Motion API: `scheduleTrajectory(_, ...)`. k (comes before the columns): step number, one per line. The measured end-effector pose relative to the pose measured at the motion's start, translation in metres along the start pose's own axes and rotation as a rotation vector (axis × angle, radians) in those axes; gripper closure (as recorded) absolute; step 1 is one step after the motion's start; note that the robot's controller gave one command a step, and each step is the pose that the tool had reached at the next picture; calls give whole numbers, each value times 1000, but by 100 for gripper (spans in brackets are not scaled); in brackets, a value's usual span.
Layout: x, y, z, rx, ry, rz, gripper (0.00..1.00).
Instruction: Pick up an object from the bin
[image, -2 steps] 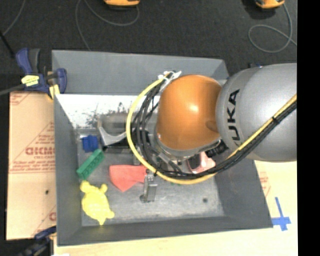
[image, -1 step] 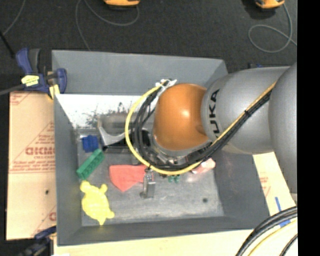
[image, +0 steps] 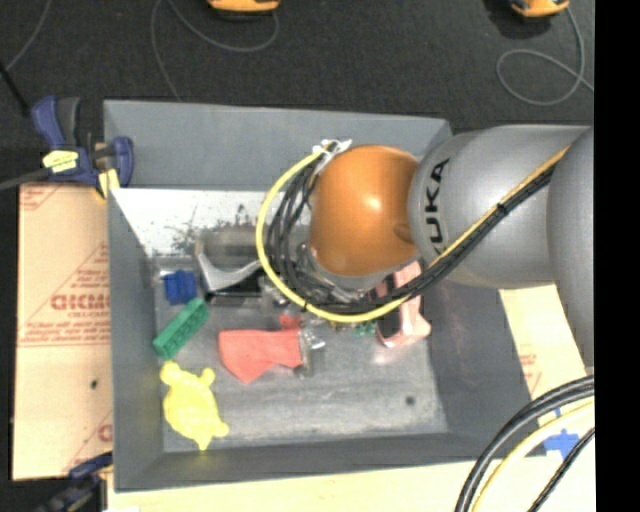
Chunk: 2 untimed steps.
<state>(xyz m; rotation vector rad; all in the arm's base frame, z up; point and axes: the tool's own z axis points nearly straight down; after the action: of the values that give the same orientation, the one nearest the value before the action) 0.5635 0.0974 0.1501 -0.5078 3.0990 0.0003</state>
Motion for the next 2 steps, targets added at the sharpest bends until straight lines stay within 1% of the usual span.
scheduleTrajectory(1,-9,-3,7,0,-7,-15,0)
scheduleTrajectory(2,-14,-1,56,3,-7,-168,0)
